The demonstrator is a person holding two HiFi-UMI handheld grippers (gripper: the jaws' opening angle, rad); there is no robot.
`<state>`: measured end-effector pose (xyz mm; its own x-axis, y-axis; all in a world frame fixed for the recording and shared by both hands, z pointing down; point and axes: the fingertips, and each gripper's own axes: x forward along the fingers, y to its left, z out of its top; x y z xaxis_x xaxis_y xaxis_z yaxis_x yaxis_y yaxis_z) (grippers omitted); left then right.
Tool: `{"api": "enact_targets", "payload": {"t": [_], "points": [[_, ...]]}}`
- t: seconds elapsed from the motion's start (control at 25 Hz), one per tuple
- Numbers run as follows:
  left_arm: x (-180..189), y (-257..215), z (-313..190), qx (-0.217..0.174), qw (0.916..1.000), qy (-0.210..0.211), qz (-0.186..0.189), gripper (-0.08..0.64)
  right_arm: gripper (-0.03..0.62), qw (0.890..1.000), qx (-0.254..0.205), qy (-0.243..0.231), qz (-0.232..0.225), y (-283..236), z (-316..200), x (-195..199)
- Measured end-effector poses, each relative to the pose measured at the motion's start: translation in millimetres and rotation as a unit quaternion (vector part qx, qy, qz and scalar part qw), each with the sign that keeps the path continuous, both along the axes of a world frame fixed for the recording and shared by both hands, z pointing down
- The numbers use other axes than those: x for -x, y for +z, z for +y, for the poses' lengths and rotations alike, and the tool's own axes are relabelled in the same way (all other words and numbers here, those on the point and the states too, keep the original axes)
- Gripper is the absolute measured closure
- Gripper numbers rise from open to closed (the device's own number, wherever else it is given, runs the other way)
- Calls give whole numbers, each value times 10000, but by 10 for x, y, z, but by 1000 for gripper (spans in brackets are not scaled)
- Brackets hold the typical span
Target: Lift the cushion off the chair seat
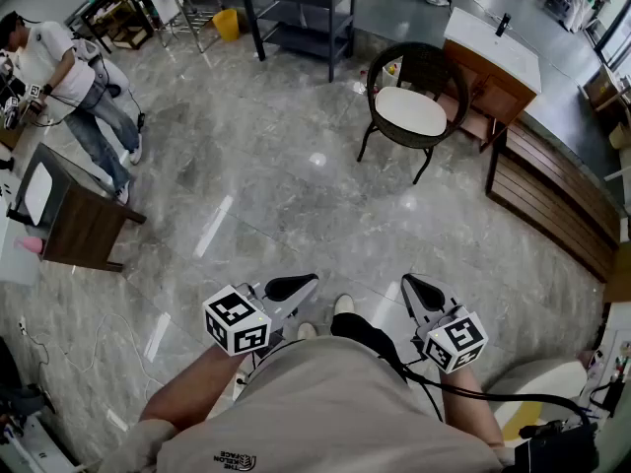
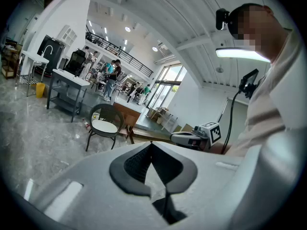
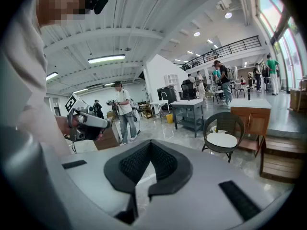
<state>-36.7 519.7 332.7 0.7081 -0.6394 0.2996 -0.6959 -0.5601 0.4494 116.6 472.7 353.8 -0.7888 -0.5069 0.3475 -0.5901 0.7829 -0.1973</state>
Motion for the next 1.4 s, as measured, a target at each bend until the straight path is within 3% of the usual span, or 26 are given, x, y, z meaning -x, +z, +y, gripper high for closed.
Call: {"api": "enact_targets", "payload": {"t": [0.16, 0.44, 0.72, 1.0, 1.24, 1.4], "points": [[-5, -53, -282, 65, 9997, -217, 27, 552, 580, 9997, -240, 13, 70, -147, -375, -60], [-165, -169, -909, -34, 9994, -339, 66, 554, 580, 9997, -252, -18, -59, -50, -1081, -176], [-102, 23, -1656, 114, 9998, 79, 113, 553, 577, 9989, 281, 325, -189, 316, -1709, -52], [397, 64, -2884, -58, 9980, 619, 85, 552, 553, 9921, 681, 1012, -298, 500, -2768, 329], [802, 68, -3816, -66, 9922, 1247, -24, 548, 526, 9771, 1100, 1756, -484, 778, -3737, 582], [837, 163, -4317, 54, 9899, 1416, -32, 512, 522, 9570, 1613, 2246, -877, 1161, -4379, 498]]}}
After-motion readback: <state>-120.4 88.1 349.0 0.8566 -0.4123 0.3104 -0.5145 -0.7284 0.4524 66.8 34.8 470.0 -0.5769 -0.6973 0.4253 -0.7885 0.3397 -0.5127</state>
